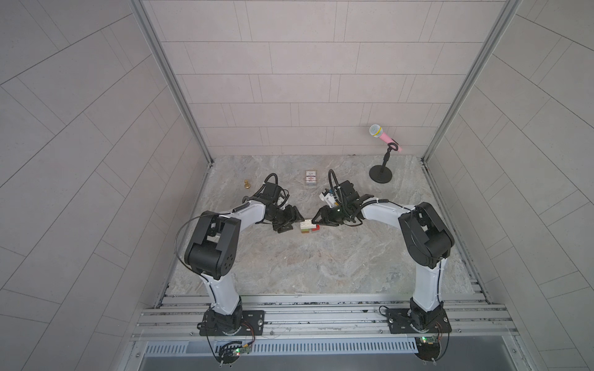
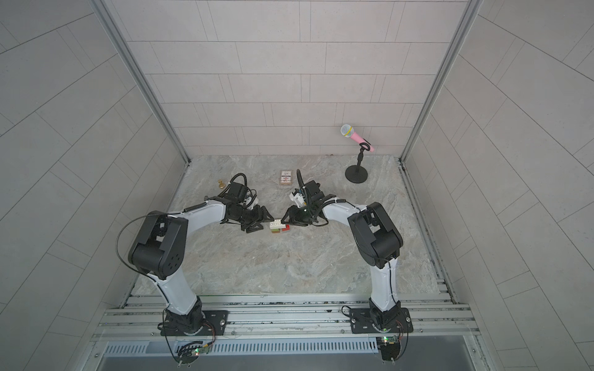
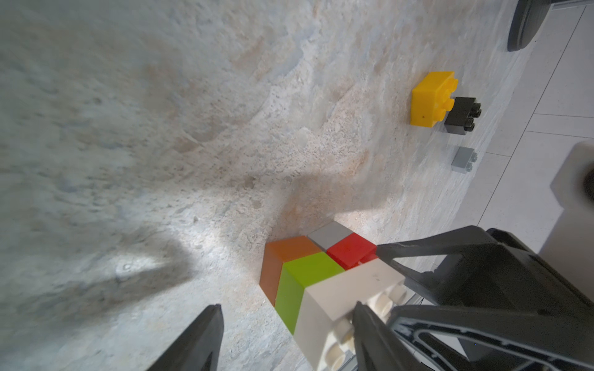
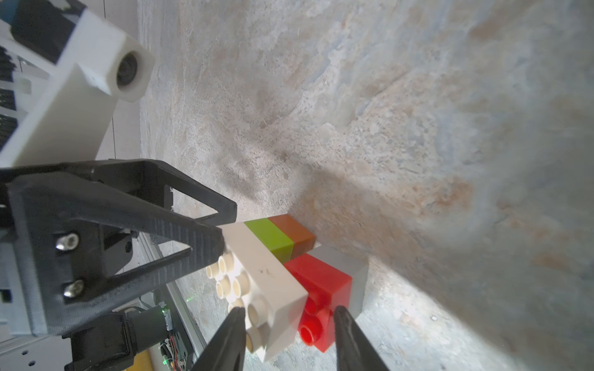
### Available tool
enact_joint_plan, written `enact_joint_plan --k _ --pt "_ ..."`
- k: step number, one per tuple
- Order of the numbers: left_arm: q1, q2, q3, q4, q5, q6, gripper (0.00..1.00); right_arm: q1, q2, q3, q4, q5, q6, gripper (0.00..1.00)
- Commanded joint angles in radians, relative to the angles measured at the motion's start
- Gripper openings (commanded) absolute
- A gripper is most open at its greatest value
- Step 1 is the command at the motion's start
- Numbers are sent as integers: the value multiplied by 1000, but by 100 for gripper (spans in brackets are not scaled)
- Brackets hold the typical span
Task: Assemble the letter h with lego
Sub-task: Assemble the lego brick with the lego brick.
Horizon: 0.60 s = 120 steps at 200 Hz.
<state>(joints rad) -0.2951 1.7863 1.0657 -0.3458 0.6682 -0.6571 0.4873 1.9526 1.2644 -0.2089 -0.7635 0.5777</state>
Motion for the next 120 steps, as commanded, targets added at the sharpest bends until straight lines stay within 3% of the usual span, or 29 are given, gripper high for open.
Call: enact_joint_plan --k 1,87,120 --pt "-7 -33 -34 -42 -15 12 68 16 30 11 -49 11 -42 49" --pt "-33 -128 -174 114 -26 -144 66 17 78 33 -81 24 -66 52" --pt "-35 -95 -133 63 -43 -109 65 10 94 19 -80 34 -70 52"
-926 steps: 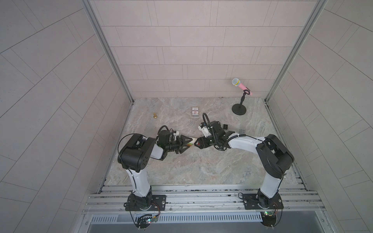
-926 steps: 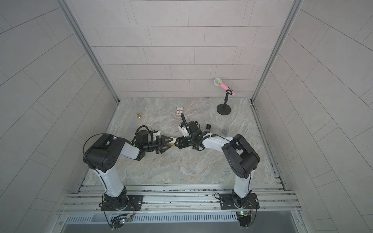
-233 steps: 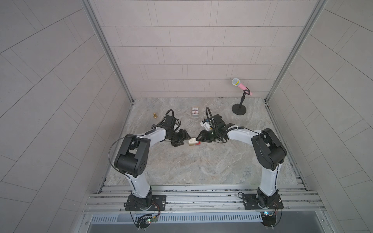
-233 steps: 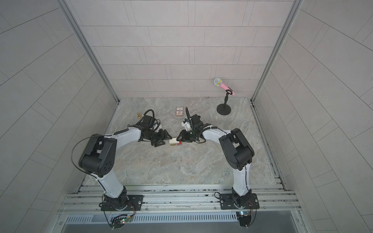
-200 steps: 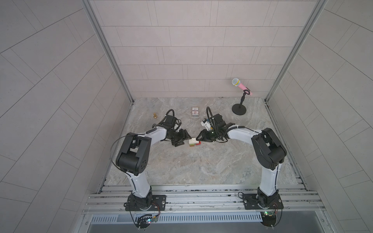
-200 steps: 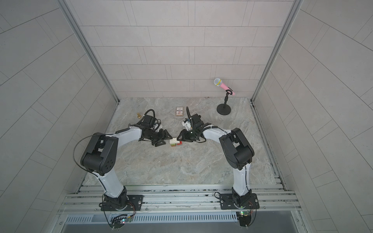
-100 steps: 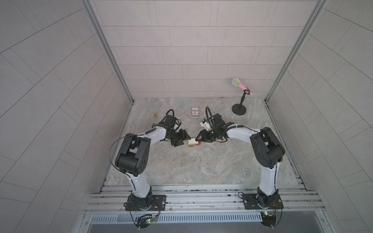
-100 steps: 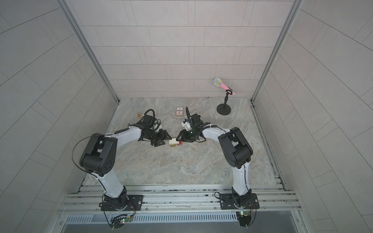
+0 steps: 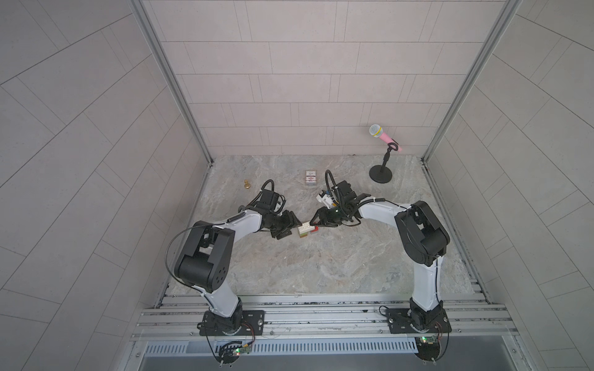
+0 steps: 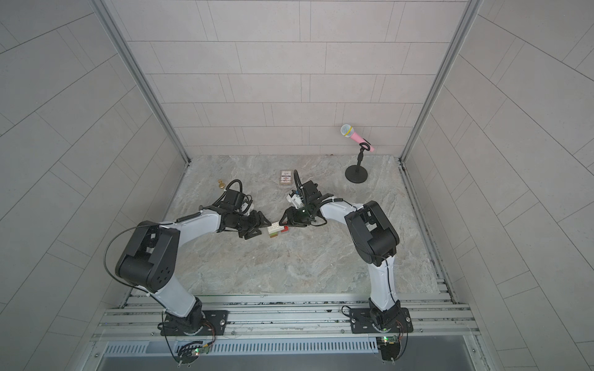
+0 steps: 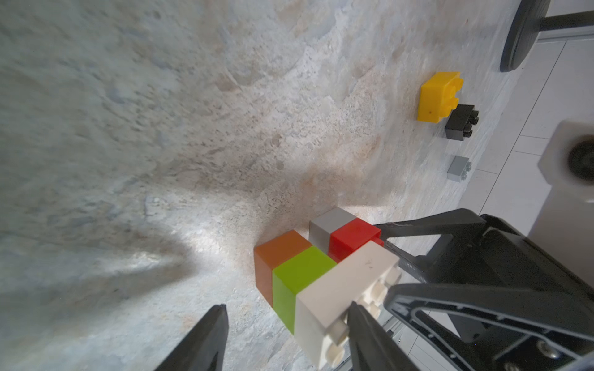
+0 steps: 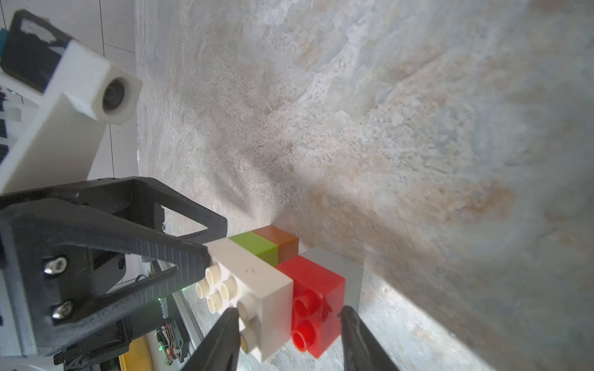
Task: Assemble the letter h with lego
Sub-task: Assemble the lego brick with the lego brick.
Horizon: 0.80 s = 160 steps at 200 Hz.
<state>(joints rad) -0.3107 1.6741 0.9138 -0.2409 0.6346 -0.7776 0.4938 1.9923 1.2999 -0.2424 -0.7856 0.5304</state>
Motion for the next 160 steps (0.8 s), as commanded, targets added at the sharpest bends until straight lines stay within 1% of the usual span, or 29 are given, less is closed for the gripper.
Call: enact_joint_plan --k 1,20,49,70,92,116,117,119,120,122,135,140,160 --pt "-20 18 20 -44 -10 13 65 3 54 -18 -44 56 -23 52" --pt "-21 46 27 -54 -16 29 65 2 59 -45 -23 58 -20 52" --pt "-21 54 -11 -23 -38 22 64 -2 86 -68 1 53 -16 53" --pt "-21 45 -25 -13 -45 12 64 -2 95 -68 8 51 -16 56" --pt "-21 28 -7 -39 -59 24 65 -3 49 -105 75 51 -2 67" --pt "-21 32 32 -73 -46 46 65 -2 -53 -183 209 63 32 84" --pt "-21 33 34 -76 -46 48 65 -1 -58 -187 212 64 33 85" --pt "-21 33 38 -79 -45 49 65 -1 -67 -192 223 68 33 95" --pt "-21 34 40 -80 -44 49 65 -2 -72 -196 228 69 33 98" --pt "-21 36 43 -85 -45 49 65 -2 -81 -201 236 70 33 100" --pt "-21 36 54 -93 -44 49 66 -2 -142 -242 282 89 39 100" --pt "-21 37 55 -97 -44 78 66 -2 -165 -256 306 93 40 100" --pt "-21 45 67 -111 -45 95 66 -2 -253 -325 400 117 64 100"
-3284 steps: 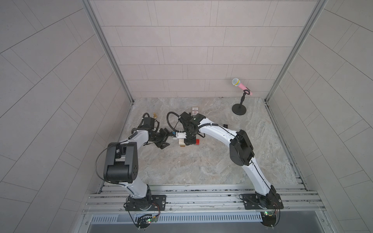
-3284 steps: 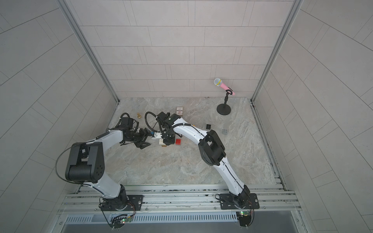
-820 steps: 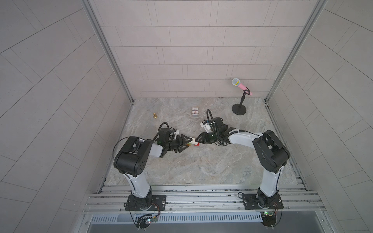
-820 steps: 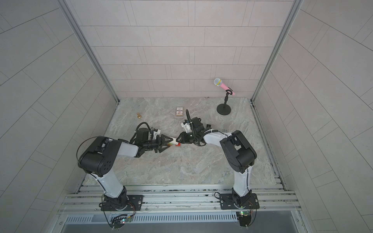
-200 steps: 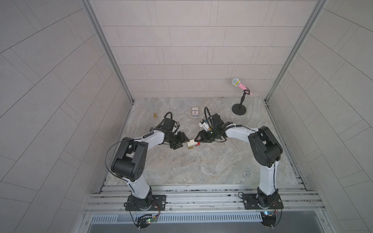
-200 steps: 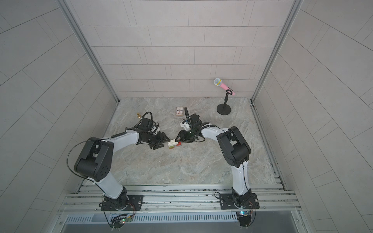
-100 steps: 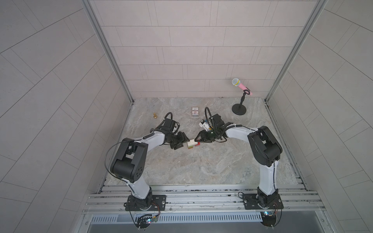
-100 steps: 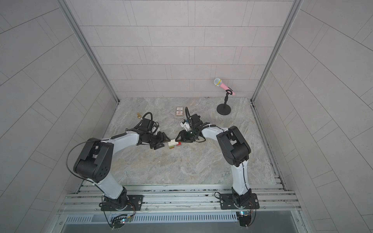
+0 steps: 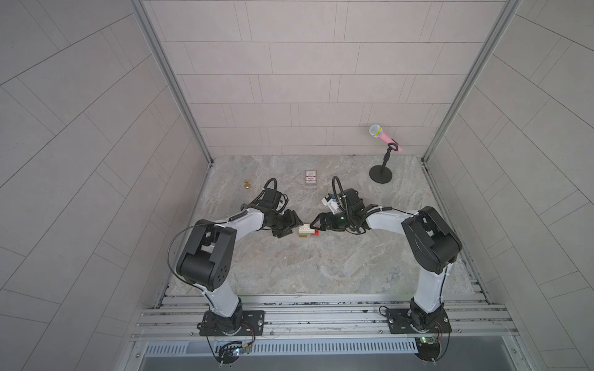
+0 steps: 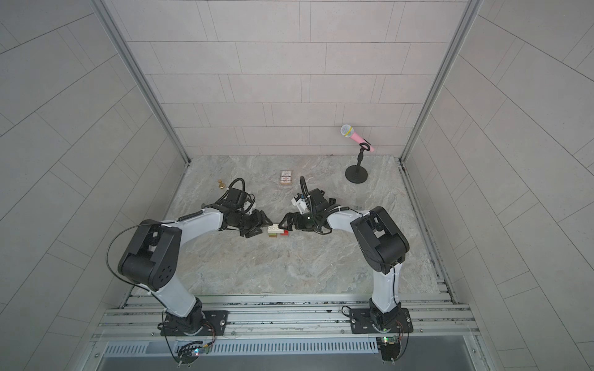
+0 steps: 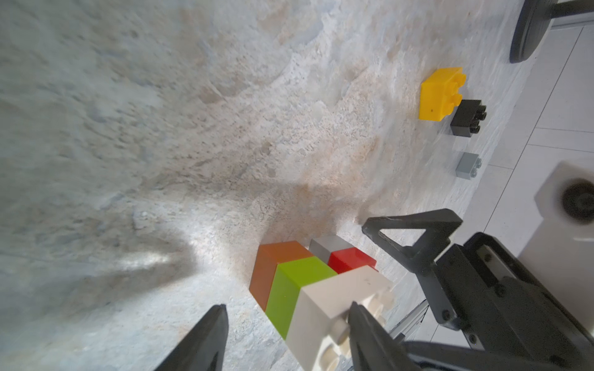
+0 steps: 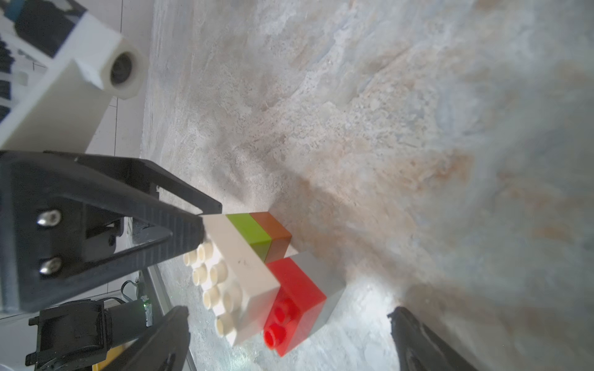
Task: Assemble the letter h with lego
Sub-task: Assemble the lego brick with the lego brick, then pick up the lego brick from the center of the board.
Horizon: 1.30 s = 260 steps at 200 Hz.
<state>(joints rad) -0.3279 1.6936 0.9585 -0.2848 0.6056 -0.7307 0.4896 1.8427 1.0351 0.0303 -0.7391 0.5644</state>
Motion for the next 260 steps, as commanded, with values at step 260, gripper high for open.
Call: enact_joint_plan --k 260 --pt "13 -579 24 -338 -692 273 100 -136 -181 50 -240 407 -276 93"
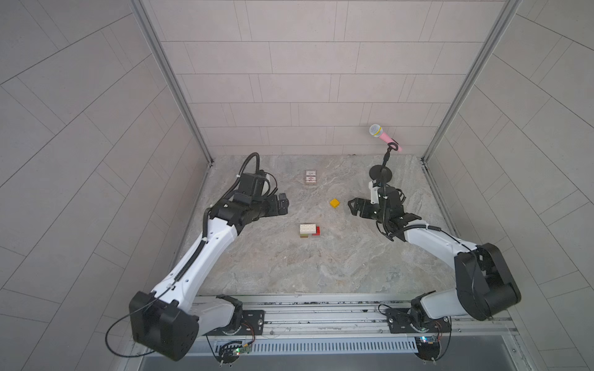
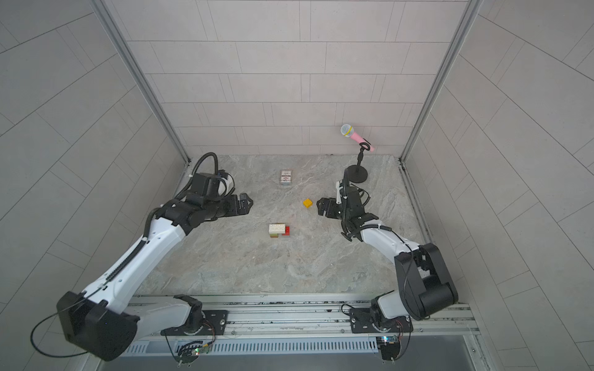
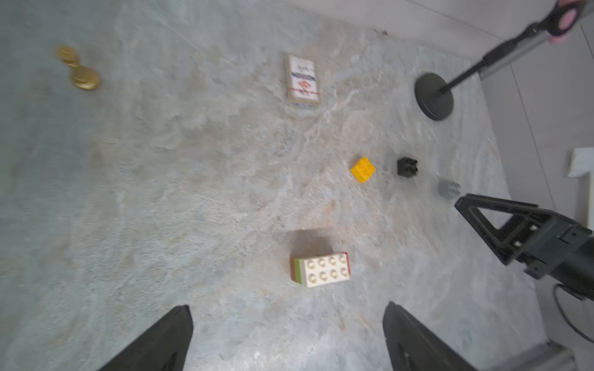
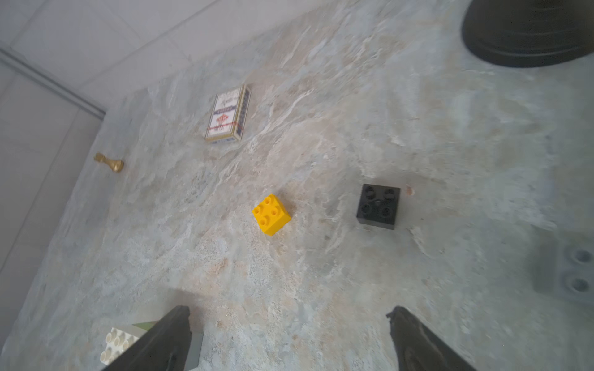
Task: Assemble the letter h with lego
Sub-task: Pick up the lego brick from the center of the board.
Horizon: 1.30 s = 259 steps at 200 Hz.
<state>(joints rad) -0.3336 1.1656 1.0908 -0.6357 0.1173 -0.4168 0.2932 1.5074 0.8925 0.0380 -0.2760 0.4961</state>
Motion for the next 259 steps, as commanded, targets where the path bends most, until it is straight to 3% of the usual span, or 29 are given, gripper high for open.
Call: enact_joint_plan --k 1,17,55,95,144,175,214,232,259 --pt "21 -52 -113 15 -201 -44 100 66 163 204 -259 -52 -216 93" --pt "39 -54 -110 11 -135 -66 100 116 282 352 -386 9 -304 92" --pt "49 -27 -87 -25 -95 -55 100 118 486 631 -548 125 -403 93" --pt "48 -16 -88 -17 -30 -53 100 115 600 777 -628 108 -437 94" --pt "49 1 -85 -10 44 -57 100 107 681 845 -641 57 -428 91" --pt "49 2 -86 -5 61 -59 100 107 722 878 -684 75 -453 85" --pt "50 5 -89 1 74 -61 100 114 772 916 -696 131 -513 69" --pt "50 9 -89 2 82 -59 100 109 797 946 -731 112 -517 57" --pt "51 3 -92 4 76 -57 100 108 771 896 -698 90 -511 48"
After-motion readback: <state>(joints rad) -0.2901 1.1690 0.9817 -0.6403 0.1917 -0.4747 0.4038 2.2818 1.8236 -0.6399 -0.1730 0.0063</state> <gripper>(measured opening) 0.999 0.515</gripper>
